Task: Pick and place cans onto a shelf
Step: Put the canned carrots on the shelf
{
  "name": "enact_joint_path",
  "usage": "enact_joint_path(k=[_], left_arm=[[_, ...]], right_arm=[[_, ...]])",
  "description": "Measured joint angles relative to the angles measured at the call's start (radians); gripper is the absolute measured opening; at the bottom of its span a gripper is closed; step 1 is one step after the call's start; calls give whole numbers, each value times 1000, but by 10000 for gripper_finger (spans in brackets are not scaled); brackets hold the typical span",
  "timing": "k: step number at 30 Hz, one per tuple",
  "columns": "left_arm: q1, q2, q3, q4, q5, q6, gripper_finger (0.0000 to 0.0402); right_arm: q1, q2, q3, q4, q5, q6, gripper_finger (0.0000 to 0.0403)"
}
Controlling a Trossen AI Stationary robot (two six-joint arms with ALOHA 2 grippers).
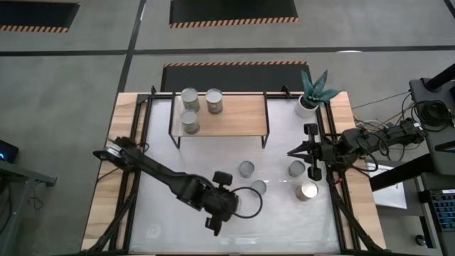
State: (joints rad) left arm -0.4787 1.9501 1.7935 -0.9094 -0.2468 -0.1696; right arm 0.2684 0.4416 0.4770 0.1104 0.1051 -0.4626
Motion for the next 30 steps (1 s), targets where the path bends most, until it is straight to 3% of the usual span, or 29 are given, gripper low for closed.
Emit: enact_joint_path(k=[7, 15, 18, 30], left_arm=[[0, 58, 0, 4, 30, 3, 86], [-7, 85, 3, 2, 30, 7, 173], [-11, 88, 4, 8, 30, 5, 189], [-20, 152, 5, 25, 26, -35, 152]], right_arm=[[0, 0, 0, -1, 0, -6, 9], [0, 0, 0, -1, 0, -4, 9], [0, 0, 0, -1, 0, 2, 9], [0, 1, 0, -1, 0, 25, 9]])
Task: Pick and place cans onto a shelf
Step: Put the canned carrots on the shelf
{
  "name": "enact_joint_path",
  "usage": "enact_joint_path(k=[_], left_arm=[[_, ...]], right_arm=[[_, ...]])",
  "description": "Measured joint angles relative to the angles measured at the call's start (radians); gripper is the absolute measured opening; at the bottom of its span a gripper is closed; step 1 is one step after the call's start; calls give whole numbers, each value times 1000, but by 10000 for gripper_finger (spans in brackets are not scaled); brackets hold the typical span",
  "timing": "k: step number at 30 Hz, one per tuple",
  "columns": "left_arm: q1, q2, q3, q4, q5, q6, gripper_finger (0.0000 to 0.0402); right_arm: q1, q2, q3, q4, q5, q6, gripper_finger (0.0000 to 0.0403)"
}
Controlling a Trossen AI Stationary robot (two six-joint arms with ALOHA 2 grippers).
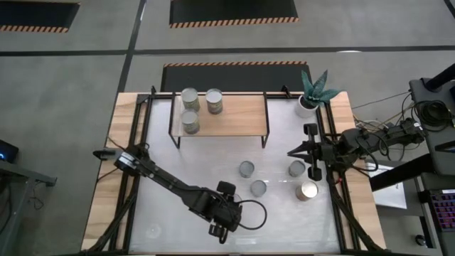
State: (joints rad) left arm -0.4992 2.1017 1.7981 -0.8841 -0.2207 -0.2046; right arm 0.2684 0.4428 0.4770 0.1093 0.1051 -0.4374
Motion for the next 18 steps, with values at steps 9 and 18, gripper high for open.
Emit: enact_joint_path(k=[9, 18], left_arm=[[0, 3, 0, 5, 3, -20, 59], [-4, 5, 14, -5, 2, -5, 4]], right_arm=[[0, 21, 0, 0, 0, 8, 9], [0, 23, 0, 0, 0, 8, 9]])
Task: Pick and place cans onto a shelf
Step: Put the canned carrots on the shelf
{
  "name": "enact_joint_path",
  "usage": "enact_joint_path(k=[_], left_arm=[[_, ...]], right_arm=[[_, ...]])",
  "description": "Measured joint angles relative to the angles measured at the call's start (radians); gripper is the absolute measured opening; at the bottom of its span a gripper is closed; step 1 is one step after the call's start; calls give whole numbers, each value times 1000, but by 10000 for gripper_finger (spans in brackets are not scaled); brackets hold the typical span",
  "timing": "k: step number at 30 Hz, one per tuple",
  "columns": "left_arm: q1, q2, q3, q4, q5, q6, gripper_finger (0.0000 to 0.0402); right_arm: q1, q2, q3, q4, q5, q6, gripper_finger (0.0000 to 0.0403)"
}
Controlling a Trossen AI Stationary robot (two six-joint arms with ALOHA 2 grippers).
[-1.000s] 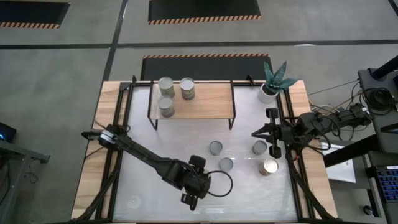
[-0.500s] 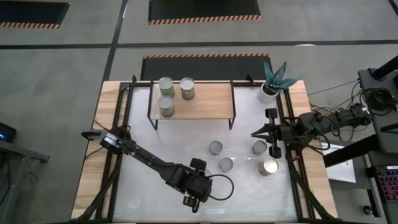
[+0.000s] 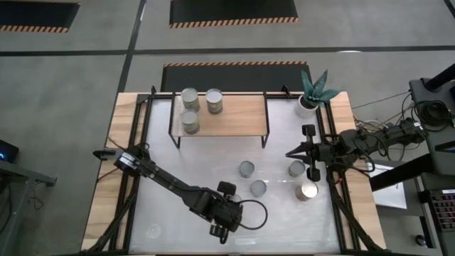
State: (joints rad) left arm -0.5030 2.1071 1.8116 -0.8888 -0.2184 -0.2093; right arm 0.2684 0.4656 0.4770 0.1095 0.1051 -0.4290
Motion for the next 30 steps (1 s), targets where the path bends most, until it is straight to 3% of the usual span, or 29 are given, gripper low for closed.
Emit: enact_joint_path(k=[10, 24, 30], left_arm=[[0, 2, 141, -159, -76, 91, 0], [68, -2, 546, -554, -299, 325, 0], [198, -106, 473, -595, -339, 389, 0]], right_arm=[[0, 0, 0, 0, 0, -8, 9], [0, 0, 0, 0, 0, -19, 9], [0, 0, 1, 0, 0, -20, 9]])
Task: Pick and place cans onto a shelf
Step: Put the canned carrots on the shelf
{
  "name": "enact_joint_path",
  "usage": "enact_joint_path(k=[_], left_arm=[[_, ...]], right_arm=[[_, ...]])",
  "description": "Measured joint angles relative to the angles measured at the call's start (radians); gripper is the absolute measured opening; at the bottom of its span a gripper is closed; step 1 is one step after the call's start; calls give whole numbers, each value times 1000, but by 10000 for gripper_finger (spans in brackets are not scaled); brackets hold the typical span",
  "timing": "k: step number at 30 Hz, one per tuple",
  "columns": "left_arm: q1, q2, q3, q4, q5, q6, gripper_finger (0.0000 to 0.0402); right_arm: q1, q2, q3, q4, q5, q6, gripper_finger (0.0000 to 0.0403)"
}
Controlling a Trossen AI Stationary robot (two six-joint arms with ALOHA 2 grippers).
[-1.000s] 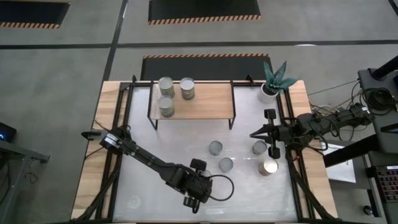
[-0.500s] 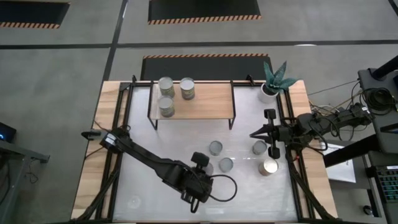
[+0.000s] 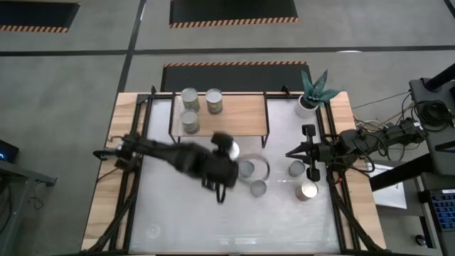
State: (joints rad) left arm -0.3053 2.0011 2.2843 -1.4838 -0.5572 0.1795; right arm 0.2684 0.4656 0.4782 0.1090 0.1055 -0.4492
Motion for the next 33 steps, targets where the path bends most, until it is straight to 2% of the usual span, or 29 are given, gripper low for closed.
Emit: enact_joint_path(k=[5, 11, 13, 19, 33], left_arm=[[138, -53, -23, 0, 42, 52, 0], [290, -58, -26, -1, 238, 109, 0], [323, -58, -31, -5, 269, 125, 0], [387, -57, -41, -41, 279, 137, 0], [432, -57, -84, -52, 280, 135, 0]], right_arm=[[0, 0, 0, 0, 0, -7, 9], [0, 0, 0, 0, 1, -14, 9], [0, 0, 0, 0, 1, -15, 9], [0, 0, 0, -1, 1, -11, 9], [0, 0, 0, -23, 2, 8, 9]])
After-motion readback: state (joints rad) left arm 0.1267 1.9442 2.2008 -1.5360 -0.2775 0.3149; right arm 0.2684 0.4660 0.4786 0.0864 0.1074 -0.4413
